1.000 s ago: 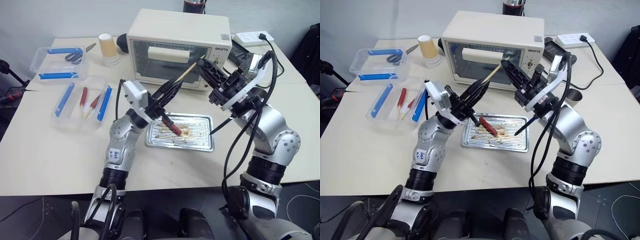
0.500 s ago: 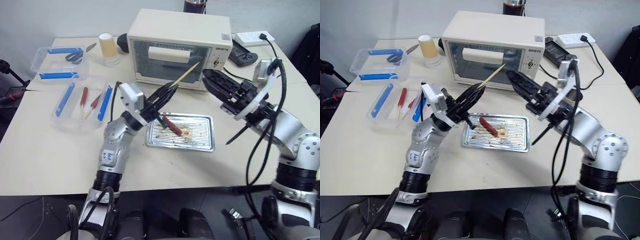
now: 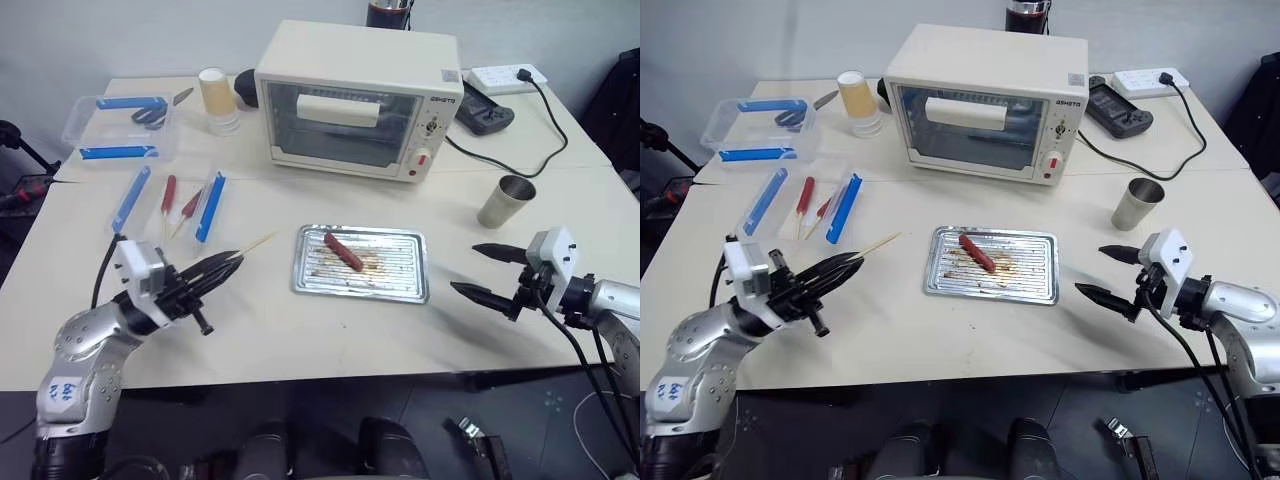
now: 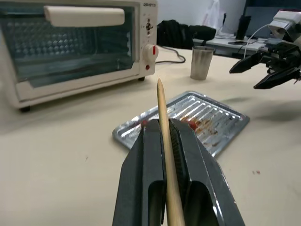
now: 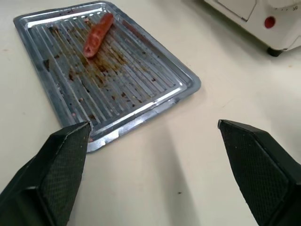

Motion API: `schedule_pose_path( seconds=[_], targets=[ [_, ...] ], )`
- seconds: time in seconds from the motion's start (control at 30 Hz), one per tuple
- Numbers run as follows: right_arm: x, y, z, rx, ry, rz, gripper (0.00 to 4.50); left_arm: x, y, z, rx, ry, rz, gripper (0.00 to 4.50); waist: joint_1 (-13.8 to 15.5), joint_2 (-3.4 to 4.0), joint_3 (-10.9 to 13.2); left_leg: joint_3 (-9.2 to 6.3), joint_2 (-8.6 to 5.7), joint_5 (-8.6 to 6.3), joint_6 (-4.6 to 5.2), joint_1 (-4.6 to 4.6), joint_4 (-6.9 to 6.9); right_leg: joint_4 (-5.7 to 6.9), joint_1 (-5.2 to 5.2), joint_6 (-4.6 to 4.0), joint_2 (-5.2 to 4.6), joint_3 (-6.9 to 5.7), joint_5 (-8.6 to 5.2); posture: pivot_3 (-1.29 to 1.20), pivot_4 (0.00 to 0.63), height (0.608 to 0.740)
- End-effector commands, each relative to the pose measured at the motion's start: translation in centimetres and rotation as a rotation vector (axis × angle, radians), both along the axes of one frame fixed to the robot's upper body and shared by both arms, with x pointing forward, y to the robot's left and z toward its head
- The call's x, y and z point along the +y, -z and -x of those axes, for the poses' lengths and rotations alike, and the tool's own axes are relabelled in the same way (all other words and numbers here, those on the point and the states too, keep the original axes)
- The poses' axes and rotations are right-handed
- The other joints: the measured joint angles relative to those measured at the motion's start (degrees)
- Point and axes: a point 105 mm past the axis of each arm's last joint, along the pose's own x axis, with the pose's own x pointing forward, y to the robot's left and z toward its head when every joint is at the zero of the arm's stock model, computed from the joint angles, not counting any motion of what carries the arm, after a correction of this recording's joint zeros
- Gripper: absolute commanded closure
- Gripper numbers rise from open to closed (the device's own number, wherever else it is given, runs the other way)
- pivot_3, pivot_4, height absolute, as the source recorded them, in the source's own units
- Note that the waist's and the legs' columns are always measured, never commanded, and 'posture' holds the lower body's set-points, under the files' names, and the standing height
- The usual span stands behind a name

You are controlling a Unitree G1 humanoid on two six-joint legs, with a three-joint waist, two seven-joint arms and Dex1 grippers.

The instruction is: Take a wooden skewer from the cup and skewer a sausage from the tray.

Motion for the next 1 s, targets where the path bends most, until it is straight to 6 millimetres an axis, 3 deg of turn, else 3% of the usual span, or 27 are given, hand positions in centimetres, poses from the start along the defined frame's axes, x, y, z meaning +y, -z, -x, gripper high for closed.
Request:
schedule_pose_path(
  seconds=[0.03,0.17,0.47,0.67,0.83,0.93,1.0],
  targets=[
    [1.6,-1.3,-0.5,-0.020,-0.011,0.020,0.02,0.8,-0.3,0.8,-0.023,-0.039,0.006,4.50,0.0,0.00,0.0,0.00,-0.01,0.00,0.00,0.01,-0.01,0.01,0.01,0.00,0.00,0.01,0.00,0.00,0.150,0.740],
    [9.4,-3.0,-1.8,0.089,-0.156,0.002,0.02,1.8,0.6,1.1,0.009,-0.100,0.021,4.50,-0.5,-0.02,0.0,-0.01,0.15,-0.04,-0.06,0.22,-0.07,0.06,-0.05,-0.15,-0.03,0.02,0.09,0.00,0.150,0.740],
    [16.6,-2.6,-5.6,0.194,-0.093,0.075,0.02,1.0,0.3,0.7,-0.014,-0.106,0.041,4.50,-0.1,-0.10,0.0,0.09,0.09,-0.20,0.03,0.15,-0.04,0.04,-0.05,-0.24,-0.19,-0.21,0.15,0.00,0.150,0.740],
    [19.6,-2.2,-6.8,0.174,-0.084,0.103,0.02,0.6,0.3,0.8,-0.016,-0.111,0.052,4.50,-0.5,-0.11,0.0,0.25,0.09,-0.20,0.01,0.08,-0.06,0.07,-0.16,-0.23,-0.13,-0.24,0.16,0.00,0.150,0.740],
    [20.3,-0.9,-7.6,0.187,-0.067,0.145,0.02,0.3,0.2,1.0,-0.020,-0.116,0.056,4.50,-0.8,-0.12,-0.1,0.30,0.10,-0.19,0.00,0.08,-0.07,0.10,-0.19,-0.23,-0.12,-0.26,0.16,0.00,0.150,0.740],
    [20.7,-0.5,-7.6,0.200,-0.078,0.139,0.62,0.2,0.1,1.0,-0.023,-0.118,0.057,4.50,-0.9,-0.12,-0.1,0.30,0.09,-0.19,0.00,0.06,-0.07,0.10,-0.19,-0.23,-0.13,-0.26,0.16,0.00,0.150,0.740],
    [20.9,-0.2,-7.6,0.204,-0.087,0.146,1.26,0.2,0.0,1.0,-0.025,-0.119,0.058,4.50,-1.2,-0.12,-0.1,0.30,0.10,-0.19,0.00,0.07,-0.07,0.10,-0.20,-0.23,-0.13,-0.26,0.16,0.00,0.150,0.740]
  ],
)
